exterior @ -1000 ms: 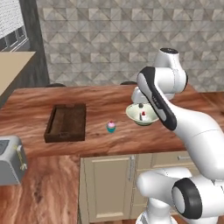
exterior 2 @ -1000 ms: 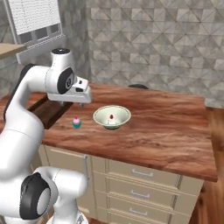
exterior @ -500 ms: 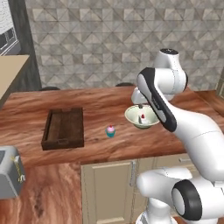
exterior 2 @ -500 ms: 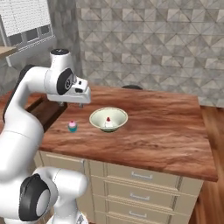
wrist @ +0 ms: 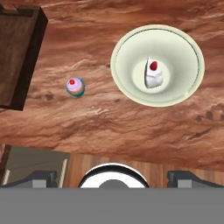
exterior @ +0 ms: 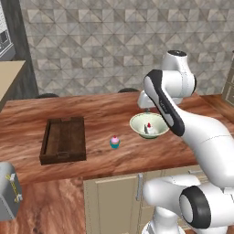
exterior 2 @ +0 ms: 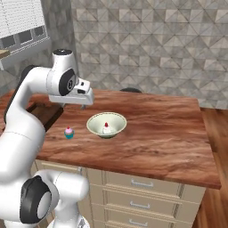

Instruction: Place the bowl with cake and the cupcake onto the tray.

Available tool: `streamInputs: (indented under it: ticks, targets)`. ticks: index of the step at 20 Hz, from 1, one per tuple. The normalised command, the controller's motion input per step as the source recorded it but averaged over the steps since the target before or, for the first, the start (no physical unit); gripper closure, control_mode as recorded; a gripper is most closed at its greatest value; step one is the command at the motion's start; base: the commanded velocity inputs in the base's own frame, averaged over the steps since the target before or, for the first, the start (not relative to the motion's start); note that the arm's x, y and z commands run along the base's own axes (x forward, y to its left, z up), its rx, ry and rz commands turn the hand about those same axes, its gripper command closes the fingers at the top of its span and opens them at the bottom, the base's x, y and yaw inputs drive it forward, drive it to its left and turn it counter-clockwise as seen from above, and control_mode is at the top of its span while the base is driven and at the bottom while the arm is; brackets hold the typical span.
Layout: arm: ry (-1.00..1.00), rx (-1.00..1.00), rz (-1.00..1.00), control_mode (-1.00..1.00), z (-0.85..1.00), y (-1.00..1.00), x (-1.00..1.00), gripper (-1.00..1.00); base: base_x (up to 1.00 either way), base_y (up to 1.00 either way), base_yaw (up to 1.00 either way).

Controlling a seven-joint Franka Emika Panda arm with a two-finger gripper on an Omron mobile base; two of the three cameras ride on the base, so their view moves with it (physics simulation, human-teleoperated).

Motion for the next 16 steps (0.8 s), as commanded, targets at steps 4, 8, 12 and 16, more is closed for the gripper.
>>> streamInputs:
  ticks: [4, 8, 12, 16]
  targets:
    - [0.0, 0.0, 0.0, 1.0, 0.0, 0.0, 0.0, -1.0, 0.12, 0.04, 0.0]
    - [0.0, 0.0, 0.0, -1.0, 0.0, 0.03, 0.02, -1.0, 0.08, 0.05, 0.0]
    - [0.0, 0.0, 0.0, -1.0, 0.0, 0.09, 0.01, -1.0, 0.0, 0.0, 0.0]
    - [0.0, 0.0, 0.0, -1.0, 0.0, 0.17, -0.12, -1.0, 0.0, 0.0, 0.0]
